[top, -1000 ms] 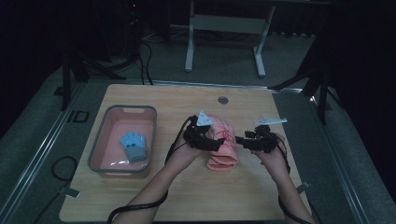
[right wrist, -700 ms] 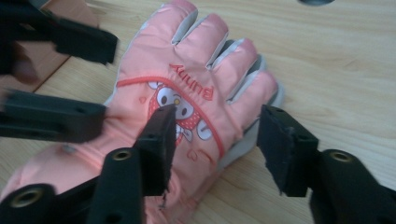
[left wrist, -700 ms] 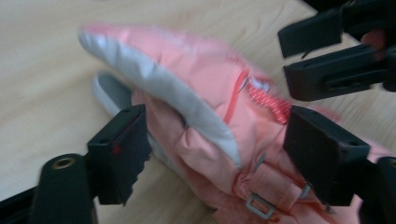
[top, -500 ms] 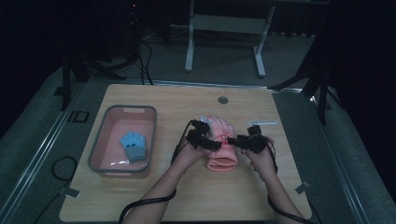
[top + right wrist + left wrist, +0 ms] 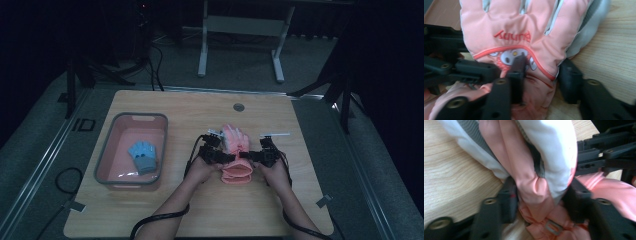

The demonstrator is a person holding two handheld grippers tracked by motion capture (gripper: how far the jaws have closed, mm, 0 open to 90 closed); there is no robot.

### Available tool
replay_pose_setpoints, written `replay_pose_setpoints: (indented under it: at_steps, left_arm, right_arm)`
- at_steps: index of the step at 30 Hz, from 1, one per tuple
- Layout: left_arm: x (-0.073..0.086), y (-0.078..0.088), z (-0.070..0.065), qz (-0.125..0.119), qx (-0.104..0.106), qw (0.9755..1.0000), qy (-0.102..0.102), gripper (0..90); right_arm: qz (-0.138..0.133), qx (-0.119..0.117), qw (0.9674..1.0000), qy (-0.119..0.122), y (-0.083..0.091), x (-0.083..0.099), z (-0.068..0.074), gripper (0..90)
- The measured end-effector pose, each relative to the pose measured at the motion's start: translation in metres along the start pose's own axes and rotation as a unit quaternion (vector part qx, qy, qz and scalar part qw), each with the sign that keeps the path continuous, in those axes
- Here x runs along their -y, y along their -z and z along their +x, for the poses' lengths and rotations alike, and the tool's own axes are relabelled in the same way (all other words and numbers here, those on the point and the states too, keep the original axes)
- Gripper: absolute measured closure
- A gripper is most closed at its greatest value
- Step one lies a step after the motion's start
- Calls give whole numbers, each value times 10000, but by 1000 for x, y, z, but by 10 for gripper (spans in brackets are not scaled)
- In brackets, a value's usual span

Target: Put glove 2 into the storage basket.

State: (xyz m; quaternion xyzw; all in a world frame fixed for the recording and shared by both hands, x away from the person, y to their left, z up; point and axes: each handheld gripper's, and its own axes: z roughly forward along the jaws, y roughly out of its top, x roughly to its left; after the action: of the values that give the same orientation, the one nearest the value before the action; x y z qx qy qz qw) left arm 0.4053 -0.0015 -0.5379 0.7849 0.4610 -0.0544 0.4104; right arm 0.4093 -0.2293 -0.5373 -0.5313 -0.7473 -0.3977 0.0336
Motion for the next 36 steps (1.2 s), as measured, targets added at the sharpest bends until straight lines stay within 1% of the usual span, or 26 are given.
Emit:
replay_pose_setpoints:
  at_steps: [1, 2, 3, 4, 5, 6, 7, 11, 13, 14, 18, 22, 25, 26, 30, 31, 36]
  left_arm:
    - [-1, 0, -1, 11, -21, 10000, -37, 586]
    - [-1, 0, -2, 12, -33, 10000, -30, 618]
    - [-2, 1, -3, 13, -21, 10000, -70, 648]
    - [-2, 2, -5, 33, -63, 9999, -127, 675]
    - [-3, 2, -6, 41, -82, 9998, -187, 687]
    - [-5, 3, -7, 42, -92, 9998, -192, 696]
    - [-6, 4, -7, 64, -82, 9997, -203, 702]
    - [-9, 9, -7, 26, -38, 9999, -165, 719]
    - [-11, 13, -8, 36, -36, 9998, -199, 724]
    - [-12, 15, -8, 62, -25, 9998, -181, 724]
    - [-17, 22, -12, -13, -73, 9995, -291, 730]
    - [-23, 33, -15, -28, -40, 9994, -339, 733]
    - [-27, 44, -17, -52, -48, 9992, -394, 733]
    - [-28, 47, -17, -70, -57, 9992, -401, 733]
    - [-30, 62, -19, -97, -91, 9989, -442, 734]
    - [-31, 66, -18, -108, -85, 9990, -418, 734]
    - [-34, 84, -17, -126, -135, 9989, -435, 734]
  right_arm:
    - [-6, 52, 10000, 44, 0, 0, 2, 662]
    - [5, 98, 9999, 82, 1, 0, 4, 687]
    - [4, 140, 9998, 115, 1, -1, 5, 708]
    - [-21, 155, 9998, 136, 2, -1, 6, 725]
    - [-39, 176, 9997, 167, 2, 0, 7, 739]
    - [-69, 192, 9996, 189, 3, 0, 8, 747]
    - [-99, 160, 9997, 132, 4, 0, 8, 754]
    - [-168, 197, 9995, 193, 7, -3, 13, 768]
    - [-178, 208, 9994, 232, 9, -5, 16, 773]
    - [-190, 192, 9993, 242, 10, -7, 17, 773]
    - [-224, 223, 9990, 301, 14, -11, 23, 777]
    - [-325, 113, 9990, 298, 22, -16, 28, 777]
    - [-389, 68, 9987, 337, 26, -20, 35, 776]
    - [-416, 37, 9986, 315, 27, -22, 38, 776]
    - [-463, -24, 9982, 369, 31, -28, 49, 776]
    - [-486, -46, 9981, 375, 31, -29, 52, 776]
    - [-537, -111, 9975, 449, 32, -36, 67, 776]
